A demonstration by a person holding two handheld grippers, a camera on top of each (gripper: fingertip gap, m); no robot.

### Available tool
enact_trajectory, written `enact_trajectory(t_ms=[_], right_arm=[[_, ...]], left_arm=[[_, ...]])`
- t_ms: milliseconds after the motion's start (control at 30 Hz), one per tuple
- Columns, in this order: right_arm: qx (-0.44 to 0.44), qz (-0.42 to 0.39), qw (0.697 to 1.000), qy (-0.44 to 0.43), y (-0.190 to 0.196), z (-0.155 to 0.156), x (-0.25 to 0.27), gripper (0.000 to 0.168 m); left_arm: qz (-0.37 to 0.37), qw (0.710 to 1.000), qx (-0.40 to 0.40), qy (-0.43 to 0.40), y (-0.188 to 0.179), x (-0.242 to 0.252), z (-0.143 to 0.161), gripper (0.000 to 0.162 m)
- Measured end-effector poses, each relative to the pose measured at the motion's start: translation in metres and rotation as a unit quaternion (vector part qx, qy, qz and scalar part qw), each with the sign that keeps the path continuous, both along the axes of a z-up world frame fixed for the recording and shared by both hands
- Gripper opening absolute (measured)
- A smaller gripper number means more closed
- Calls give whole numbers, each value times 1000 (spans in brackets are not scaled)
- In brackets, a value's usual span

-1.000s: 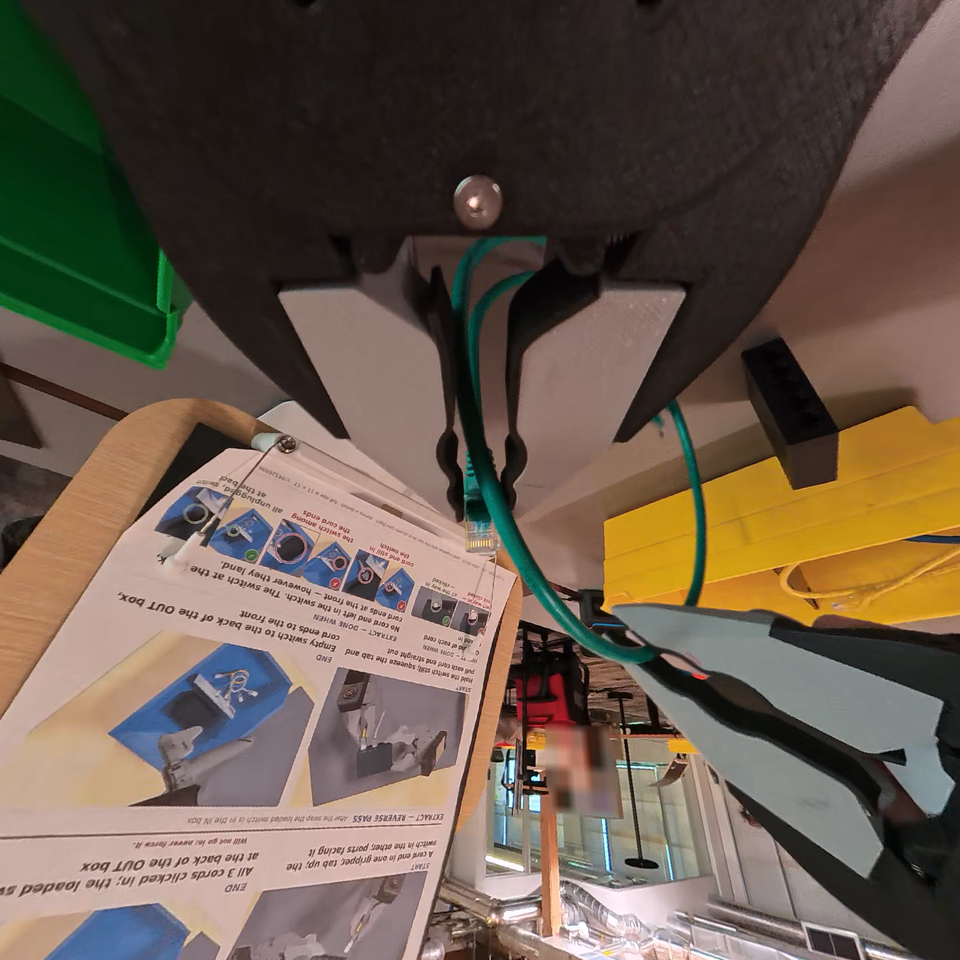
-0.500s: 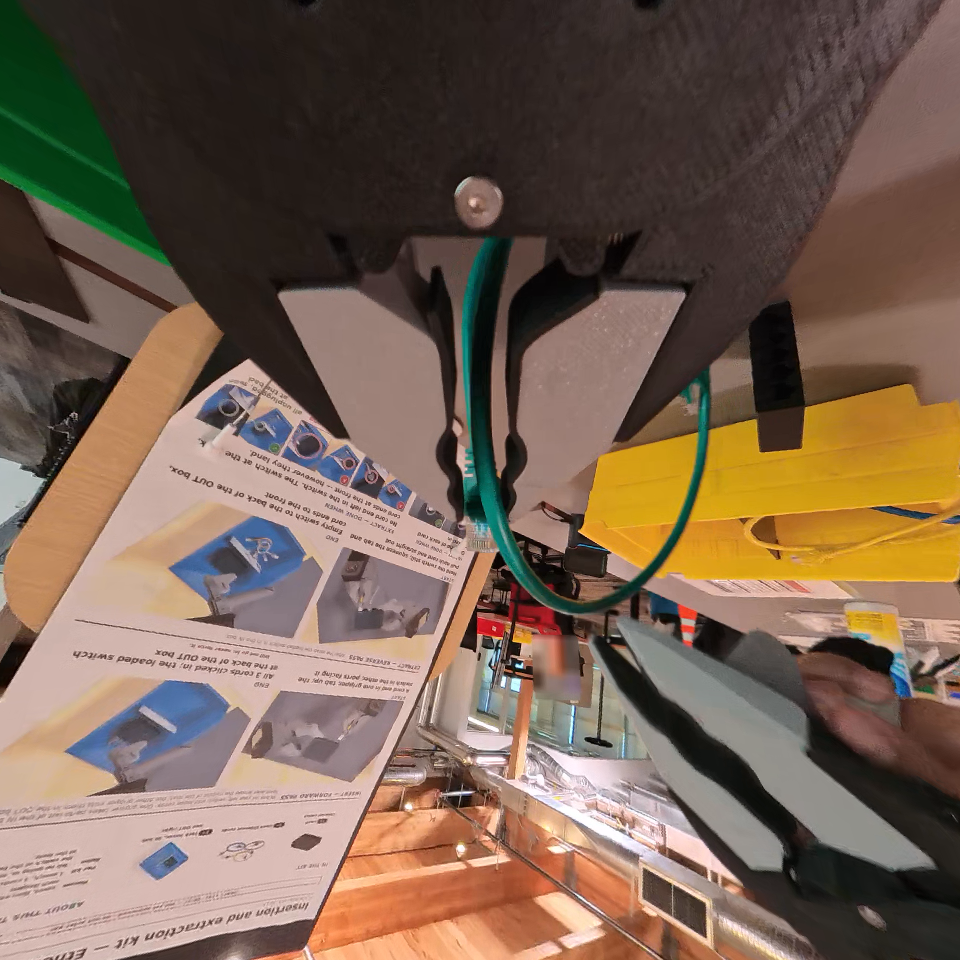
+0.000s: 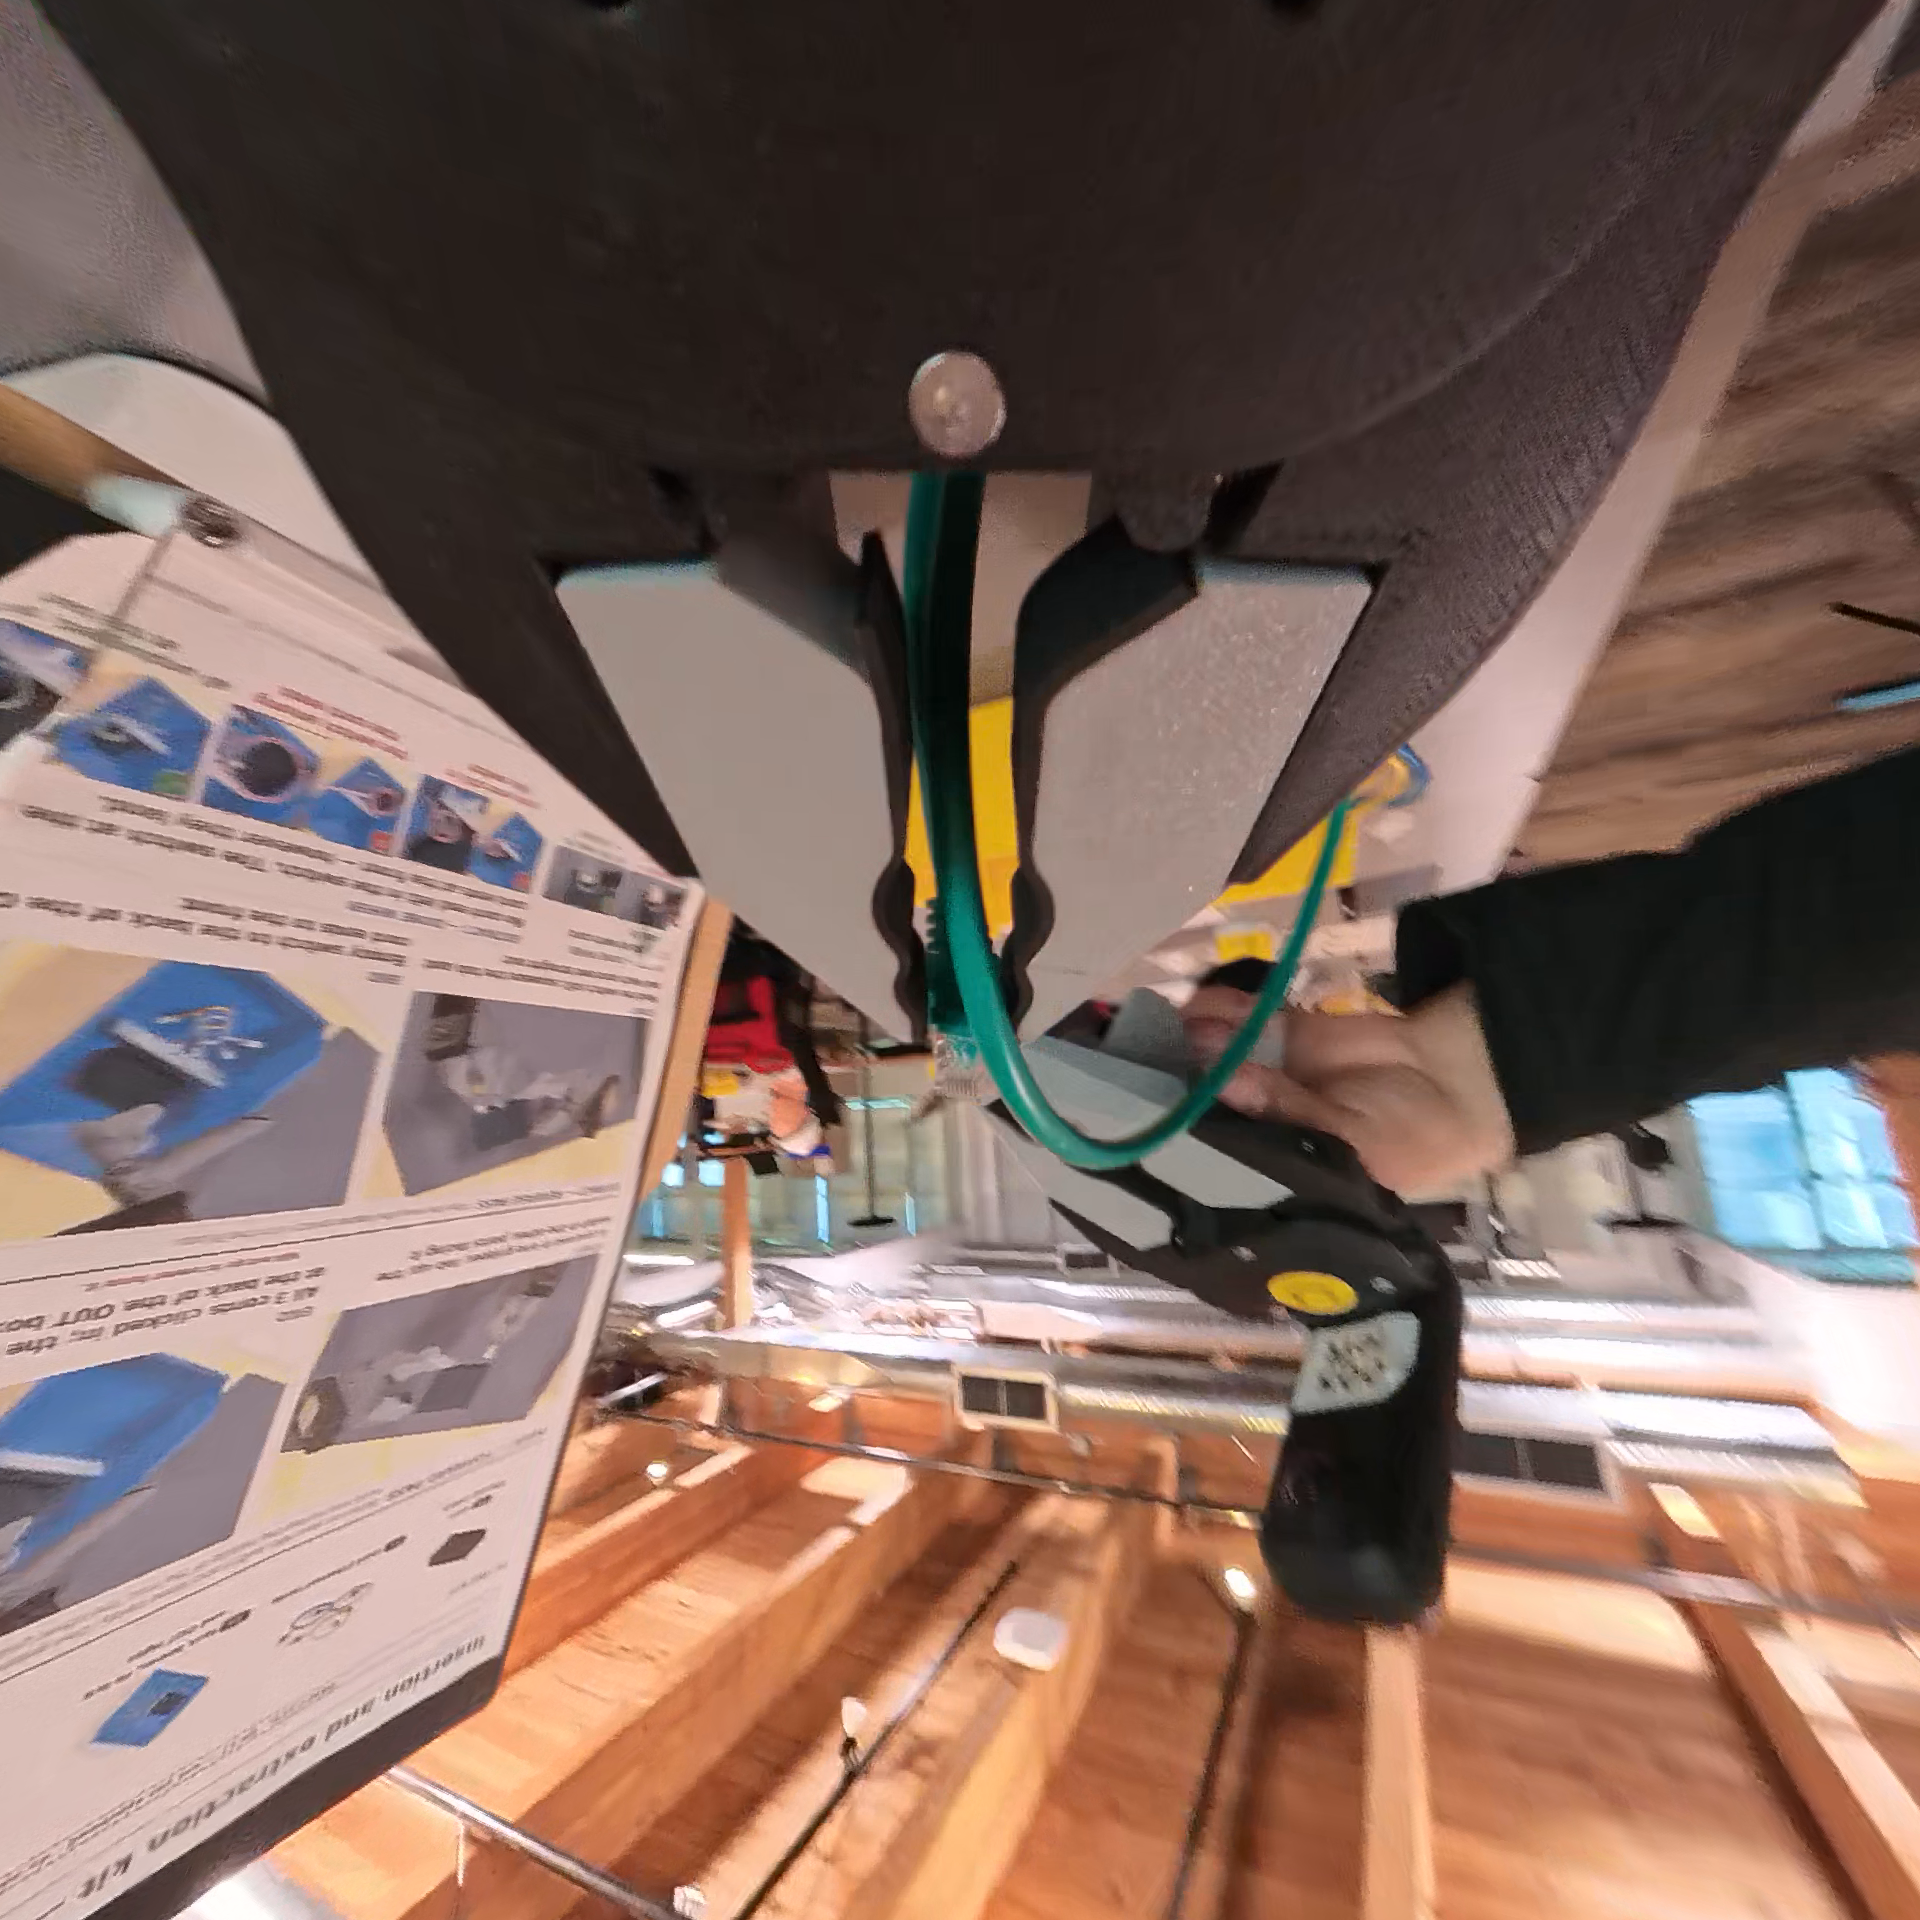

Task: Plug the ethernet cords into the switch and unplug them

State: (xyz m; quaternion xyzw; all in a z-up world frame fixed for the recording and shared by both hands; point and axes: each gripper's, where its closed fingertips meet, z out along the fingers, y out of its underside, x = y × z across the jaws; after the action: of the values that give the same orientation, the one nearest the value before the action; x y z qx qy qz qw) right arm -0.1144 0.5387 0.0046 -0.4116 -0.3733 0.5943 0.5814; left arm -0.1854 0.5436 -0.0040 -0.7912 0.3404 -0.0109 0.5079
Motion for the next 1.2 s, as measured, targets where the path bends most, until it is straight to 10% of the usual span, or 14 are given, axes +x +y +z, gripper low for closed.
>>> enact_trajectory(t_ms=[700, 1200], right_arm=[[-24, 116, 993, 5, -24, 1, -5, 10], [-93, -51, 981, -162, 37, -49, -27, 31]], left_arm=[[-128, 983, -14, -130, -12, 94, -31, 11], [126, 966, 194, -115, 19, -16, 46, 7]])
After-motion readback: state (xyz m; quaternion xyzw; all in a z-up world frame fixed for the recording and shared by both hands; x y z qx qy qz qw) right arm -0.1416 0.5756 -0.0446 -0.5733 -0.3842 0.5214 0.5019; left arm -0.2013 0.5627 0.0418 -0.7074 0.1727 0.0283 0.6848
